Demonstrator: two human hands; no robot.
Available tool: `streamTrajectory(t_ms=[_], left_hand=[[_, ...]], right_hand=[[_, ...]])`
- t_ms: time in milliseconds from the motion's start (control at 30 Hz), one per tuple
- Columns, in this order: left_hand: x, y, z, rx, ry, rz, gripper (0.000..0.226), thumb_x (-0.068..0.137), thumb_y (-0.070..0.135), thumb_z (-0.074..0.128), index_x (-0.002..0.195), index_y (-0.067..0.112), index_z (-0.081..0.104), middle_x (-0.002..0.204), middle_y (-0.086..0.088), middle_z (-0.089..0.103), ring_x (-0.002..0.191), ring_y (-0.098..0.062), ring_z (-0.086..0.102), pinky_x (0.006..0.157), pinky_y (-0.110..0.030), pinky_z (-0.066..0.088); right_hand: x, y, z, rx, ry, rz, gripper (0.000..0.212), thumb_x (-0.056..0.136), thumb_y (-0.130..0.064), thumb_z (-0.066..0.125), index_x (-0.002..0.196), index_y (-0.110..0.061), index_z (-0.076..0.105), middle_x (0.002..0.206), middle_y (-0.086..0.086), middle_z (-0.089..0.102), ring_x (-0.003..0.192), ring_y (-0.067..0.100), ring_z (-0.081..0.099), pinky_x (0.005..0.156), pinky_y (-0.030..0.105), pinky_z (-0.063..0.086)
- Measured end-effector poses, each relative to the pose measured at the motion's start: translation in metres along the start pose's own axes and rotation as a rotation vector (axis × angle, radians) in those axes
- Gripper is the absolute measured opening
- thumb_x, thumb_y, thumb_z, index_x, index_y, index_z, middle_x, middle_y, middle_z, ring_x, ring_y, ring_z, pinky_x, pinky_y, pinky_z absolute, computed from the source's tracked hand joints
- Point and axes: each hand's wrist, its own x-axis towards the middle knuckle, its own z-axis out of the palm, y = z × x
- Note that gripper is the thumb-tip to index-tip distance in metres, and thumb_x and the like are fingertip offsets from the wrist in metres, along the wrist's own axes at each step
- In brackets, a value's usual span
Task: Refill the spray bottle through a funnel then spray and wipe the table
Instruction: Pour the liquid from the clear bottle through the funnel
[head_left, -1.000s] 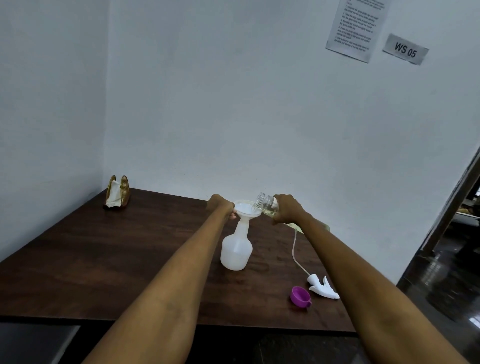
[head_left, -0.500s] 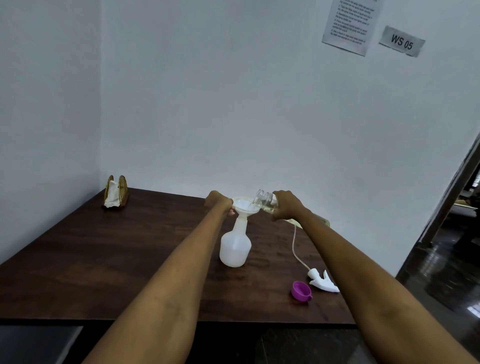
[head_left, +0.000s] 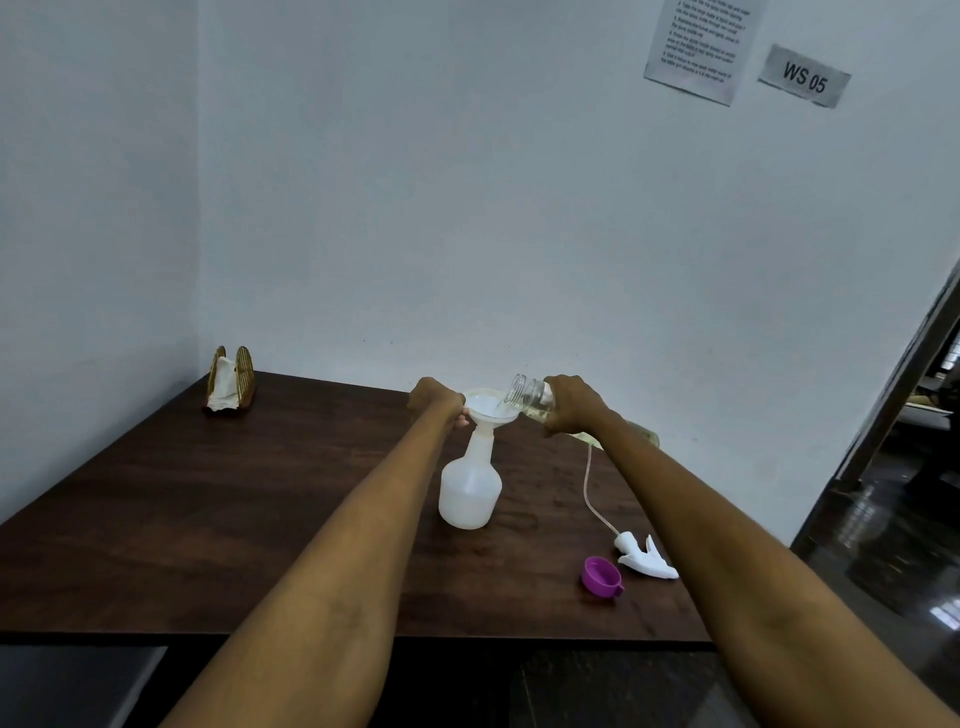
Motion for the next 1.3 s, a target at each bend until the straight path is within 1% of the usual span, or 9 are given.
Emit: streamTrajectory(t_ms=[133,233,633,733,867,1000,1067,1167,1300], left_hand=[[0.0032,-0.0012,0.0006,-0.02,0.013,-0.019,0.016,0.089,0.002,0.061,0.076,-0.007,0.061,0.059,-0.01,0.059,0.016,-0.005,0.042,0.056,-0.023,0.054],[0.0038,-0.0026,0.0002,-0.031,0.024,-0.033,0.028,0.087,-0.003,0.058,0.06,-0.001,0.052,0.054,-0.009,0.055,0.015,-0.005,0.041,0.055,-0.024,0.053],[0.0012,-0.0015,-0.0009,-0.007,0.017,-0.026,0.03,0.089,0.001,0.06,0.06,0.001,0.051,0.055,-0.009,0.056,0.015,-0.005,0.042,0.039,-0.018,0.048],[0.0013,-0.002,-0.0008,-0.002,0.013,-0.02,0.025,0.089,0.001,0.061,0.064,-0.001,0.055,0.056,-0.009,0.057,0.016,-0.005,0.042,0.044,-0.02,0.05],[0.0016,-0.001,0.0001,0.002,0.014,-0.026,0.012,0.089,0.002,0.061,0.082,-0.008,0.064,0.058,-0.01,0.059,0.016,-0.005,0.042,0.049,-0.021,0.052],[0.0012,-0.0012,-0.001,-0.001,0.017,-0.027,0.029,0.088,-0.001,0.06,0.061,0.0,0.052,0.054,-0.009,0.056,0.016,-0.005,0.042,0.052,-0.023,0.053],[0.0015,-0.0012,-0.0009,-0.003,0.017,-0.031,0.03,0.088,-0.001,0.06,0.06,0.001,0.052,0.053,-0.009,0.056,0.016,-0.005,0.042,0.054,-0.024,0.054],[0.0027,-0.0019,-0.0001,-0.021,0.01,-0.049,0.031,0.087,-0.001,0.06,0.058,0.001,0.052,0.036,-0.005,0.054,0.016,-0.005,0.042,0.059,-0.027,0.055],[0.0033,-0.0021,0.0001,-0.019,0.007,-0.04,0.03,0.087,-0.001,0.06,0.058,0.0,0.053,0.052,-0.009,0.056,0.016,-0.006,0.042,0.059,-0.027,0.055]], right_hand=[[-0.0007,-0.0006,-0.0005,0.008,-0.005,0.001,0.05,0.064,-0.015,0.079,0.106,-0.002,0.056,0.111,0.012,0.062,0.103,0.028,0.057,0.067,0.028,0.038],[-0.0013,-0.0013,-0.001,0.01,-0.004,0.0,0.049,0.065,-0.014,0.079,0.106,-0.002,0.056,0.11,0.011,0.062,0.104,0.028,0.057,0.067,0.028,0.038],[-0.003,-0.0009,-0.0009,0.009,-0.009,-0.005,0.051,0.064,-0.014,0.08,0.107,-0.002,0.056,0.112,0.012,0.062,0.103,0.028,0.057,0.067,0.028,0.038],[-0.0027,-0.0006,-0.0013,0.013,-0.007,-0.005,0.051,0.064,-0.015,0.08,0.108,-0.002,0.056,0.113,0.012,0.062,0.105,0.029,0.057,0.068,0.028,0.039],[-0.003,-0.0006,-0.0016,0.011,-0.006,-0.004,0.05,0.064,-0.014,0.08,0.107,-0.002,0.056,0.113,0.011,0.062,0.105,0.028,0.057,0.069,0.028,0.04],[-0.0033,-0.0007,-0.0003,0.014,-0.009,-0.004,0.05,0.064,-0.014,0.08,0.106,-0.002,0.057,0.111,0.012,0.063,0.103,0.028,0.058,0.067,0.028,0.038],[-0.0032,-0.0008,-0.0001,0.008,-0.011,-0.005,0.051,0.064,-0.015,0.08,0.107,-0.002,0.056,0.111,0.012,0.062,0.103,0.028,0.058,0.067,0.027,0.039],[-0.0028,-0.0009,-0.0005,0.006,-0.015,-0.002,0.051,0.064,-0.015,0.08,0.107,-0.002,0.056,0.112,0.011,0.062,0.104,0.028,0.057,0.067,0.028,0.039],[-0.0021,-0.0017,-0.002,-0.004,-0.016,-0.002,0.051,0.064,-0.016,0.08,0.107,-0.002,0.056,0.112,0.011,0.062,0.105,0.028,0.057,0.068,0.028,0.04]])
